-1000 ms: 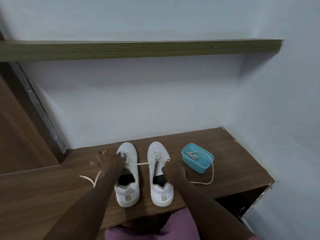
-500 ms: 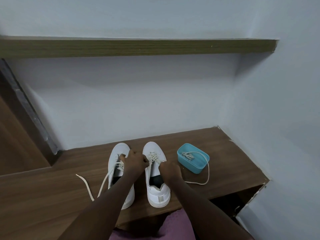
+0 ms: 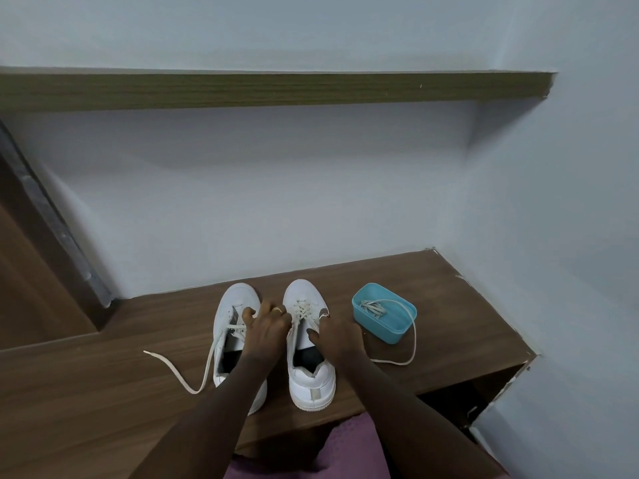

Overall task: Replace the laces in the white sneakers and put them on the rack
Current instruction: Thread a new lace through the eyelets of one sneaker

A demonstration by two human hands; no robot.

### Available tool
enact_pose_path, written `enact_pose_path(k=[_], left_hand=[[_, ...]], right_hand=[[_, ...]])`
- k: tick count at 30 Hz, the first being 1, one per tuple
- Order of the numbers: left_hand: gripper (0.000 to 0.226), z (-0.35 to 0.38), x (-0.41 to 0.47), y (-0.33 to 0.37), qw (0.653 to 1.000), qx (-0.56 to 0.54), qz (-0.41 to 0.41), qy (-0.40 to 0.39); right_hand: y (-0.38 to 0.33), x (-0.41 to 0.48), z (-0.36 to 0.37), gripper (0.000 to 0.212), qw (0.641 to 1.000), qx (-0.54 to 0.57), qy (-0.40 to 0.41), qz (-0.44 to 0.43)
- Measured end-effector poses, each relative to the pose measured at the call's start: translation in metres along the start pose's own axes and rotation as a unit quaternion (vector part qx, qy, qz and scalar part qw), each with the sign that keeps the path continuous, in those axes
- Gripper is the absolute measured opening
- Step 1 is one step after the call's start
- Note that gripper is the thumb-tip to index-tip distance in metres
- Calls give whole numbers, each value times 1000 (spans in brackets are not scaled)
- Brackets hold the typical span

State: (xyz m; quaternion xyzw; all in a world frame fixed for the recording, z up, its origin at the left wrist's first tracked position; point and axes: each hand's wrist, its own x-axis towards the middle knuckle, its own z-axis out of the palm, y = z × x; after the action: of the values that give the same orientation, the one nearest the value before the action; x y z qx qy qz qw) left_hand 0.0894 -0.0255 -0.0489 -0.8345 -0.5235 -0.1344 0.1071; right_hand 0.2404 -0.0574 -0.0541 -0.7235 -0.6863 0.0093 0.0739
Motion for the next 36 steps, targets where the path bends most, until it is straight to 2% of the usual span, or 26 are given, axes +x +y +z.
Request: enact_pose_path(k=[2, 5, 8, 9, 11, 13, 14, 16, 19, 20, 22, 25, 29, 30, 31, 32, 33, 35, 36], left_hand=[[36, 6, 0, -3, 1000, -23, 2, -11], [39, 8, -3, -9, 999, -49, -13, 1], [41, -3, -1, -13, 991, -97, -82, 40], [40, -5, 0, -13, 987, -115, -102, 40], [30, -11, -1, -9, 984, -136, -110, 41], [7, -13, -2, -2, 975, -182, -123, 13], [8, -12, -2, 2, 968, -204, -146, -18], [26, -9, 0, 7, 940, -252, -212, -94], [24, -8, 3, 14, 881, -342, -284, -164], [25, -10, 3, 17, 873, -343, -303, -169], [32, -9, 3, 17, 816, -410, -373, -164], [36, 6, 6, 13, 722, -520, -429, -153], [14, 8, 10, 15, 641, -594, -470, -126], [17, 8, 12, 18, 629, -602, -477, -120], [27, 9, 12, 19, 640, -596, -472, -116], [36, 11, 13, 18, 675, -557, -466, -127], [41, 6, 13, 15, 667, -547, -491, -122], [43, 12, 11, 16, 757, -440, -469, -117], [39, 15, 12, 15, 756, -428, -485, -100]], right_hand=[[3, 0, 4, 49, 999, -2, 40, -20], [0, -2, 1, 44, 991, -2, 125, -39], [-3, -1, -1, 24, 983, 0, 180, -15], [-6, -1, -5, 20, 982, 14, 190, 5], [-11, 1, -7, 25, 978, 47, 197, 49], [-14, 1, -5, 28, 981, 58, 177, 57], [-15, 1, -3, 29, 984, 51, 165, 43], [-18, -1, 1, 28, 990, 23, 138, 2], [-25, -2, 8, 27, 993, 33, 110, -32], [-25, -3, 8, 24, 993, 28, 106, -42], [-27, -3, 8, 19, 992, 47, 92, -78], [-28, -2, 6, 40, 987, 82, 109, -90], [-30, 0, 2, 38, 987, 60, 96, -114], [-29, -1, 1, 32, 985, 38, 95, -136], [-30, -3, -2, 24, 986, 15, 71, -150], [-30, -5, -4, 21, 987, -3, 49, -154], [-30, -6, -4, 26, 987, -21, 48, -154], [-30, -3, 0, 29, 987, -21, 46, -150], [-31, -2, 2, 28, 988, -7, 44, -150]])
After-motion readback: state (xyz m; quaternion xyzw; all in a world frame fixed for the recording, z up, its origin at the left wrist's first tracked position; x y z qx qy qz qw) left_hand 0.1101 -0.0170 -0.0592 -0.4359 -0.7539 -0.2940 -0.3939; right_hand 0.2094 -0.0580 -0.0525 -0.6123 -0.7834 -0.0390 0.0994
